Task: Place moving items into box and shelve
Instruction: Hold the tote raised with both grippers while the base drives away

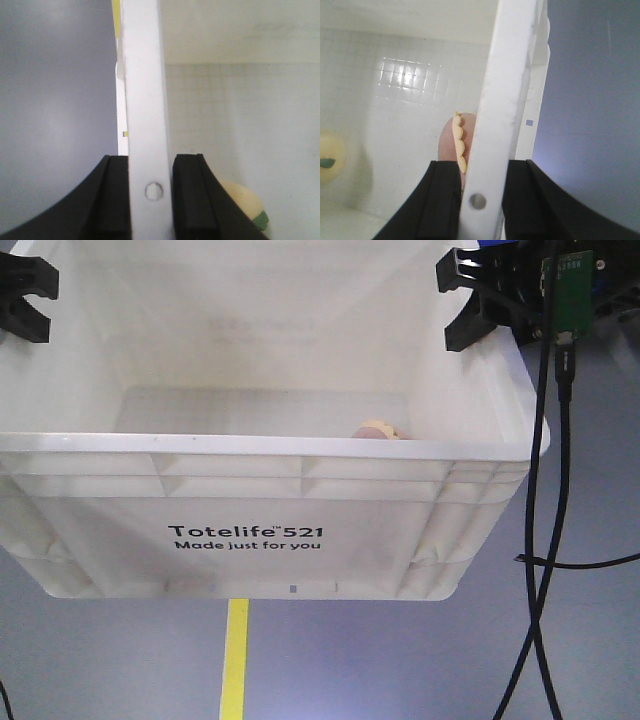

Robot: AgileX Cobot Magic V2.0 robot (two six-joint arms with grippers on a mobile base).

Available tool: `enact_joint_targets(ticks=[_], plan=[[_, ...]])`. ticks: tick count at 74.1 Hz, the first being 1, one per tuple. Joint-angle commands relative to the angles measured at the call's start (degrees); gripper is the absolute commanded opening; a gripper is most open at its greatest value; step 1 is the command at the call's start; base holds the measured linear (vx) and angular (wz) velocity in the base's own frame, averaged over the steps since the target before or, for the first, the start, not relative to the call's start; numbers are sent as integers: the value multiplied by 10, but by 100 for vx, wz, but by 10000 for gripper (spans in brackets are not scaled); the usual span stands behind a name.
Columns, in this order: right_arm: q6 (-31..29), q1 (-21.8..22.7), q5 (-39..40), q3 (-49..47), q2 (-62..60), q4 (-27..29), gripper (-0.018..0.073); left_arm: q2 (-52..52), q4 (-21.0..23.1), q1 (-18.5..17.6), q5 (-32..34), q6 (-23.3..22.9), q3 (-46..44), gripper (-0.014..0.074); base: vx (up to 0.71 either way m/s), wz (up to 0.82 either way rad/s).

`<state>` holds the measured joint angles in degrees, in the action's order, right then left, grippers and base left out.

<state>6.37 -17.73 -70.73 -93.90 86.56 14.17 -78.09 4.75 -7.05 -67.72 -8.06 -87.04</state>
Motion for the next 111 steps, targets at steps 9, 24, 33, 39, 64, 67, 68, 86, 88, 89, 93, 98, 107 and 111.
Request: enact_joint_targets(ticks=[9, 24, 33, 39, 64, 67, 68, 86, 88, 89, 93, 98, 107, 111], plan=[[-11, -15, 78, -25, -27, 141, -6, 23, 120, -16, 74, -6, -23, -6, 41, 35], [-11, -15, 78, -25, -27, 141, -6, 23, 120, -16, 74, -6, -23, -6, 45, 24], [-11, -15, 78, -25, -27, 141, -6, 23, 120, -16, 74, -6, -23, -6, 48, 17], [-11, -15, 78, -25, -27, 141, -6, 23, 120, -16, 75, -6, -23, -6, 50, 14], [-11, -15, 78, -25, -27, 141, -6, 23, 120, -16, 75, -6, -23, -6, 53, 14], [-11, -15, 78, -25, -27, 141, -6, 23, 120, -16, 75, -6, -23, -6, 55, 16], [-11, -15, 78, -25, -27, 141, -6, 23, 120, -16, 75, -6, -23, -6, 55, 16], [-11, -15, 78, -25, -27, 142, -6, 23, 119, -16, 75, -6, -23, -6, 56, 15], [-11, -15, 78, -25, -27, 141, -6, 23, 119, -16, 75, -6, -23, -6, 58, 15], [-11, -15, 78, -25, -27, 141, -6, 23, 120, -16, 75, -6, -23, -6, 58, 13], [-11, -15, 78, -25, -27, 141, -6, 23, 120, -16, 75, -6, -23, -6, 58, 12], [-11, -15, 78, -25, -27, 141, -6, 23, 120, -16, 75, -6, -23, -6, 58, 10], [-11, -15, 78, -25, -27, 142, -6, 23, 119, -16, 75, -6, -23, -6, 59, 8], [-11, -15, 78, -25, -27, 142, -6, 23, 119, -16, 74, -6, -23, -6, 59, 7]])
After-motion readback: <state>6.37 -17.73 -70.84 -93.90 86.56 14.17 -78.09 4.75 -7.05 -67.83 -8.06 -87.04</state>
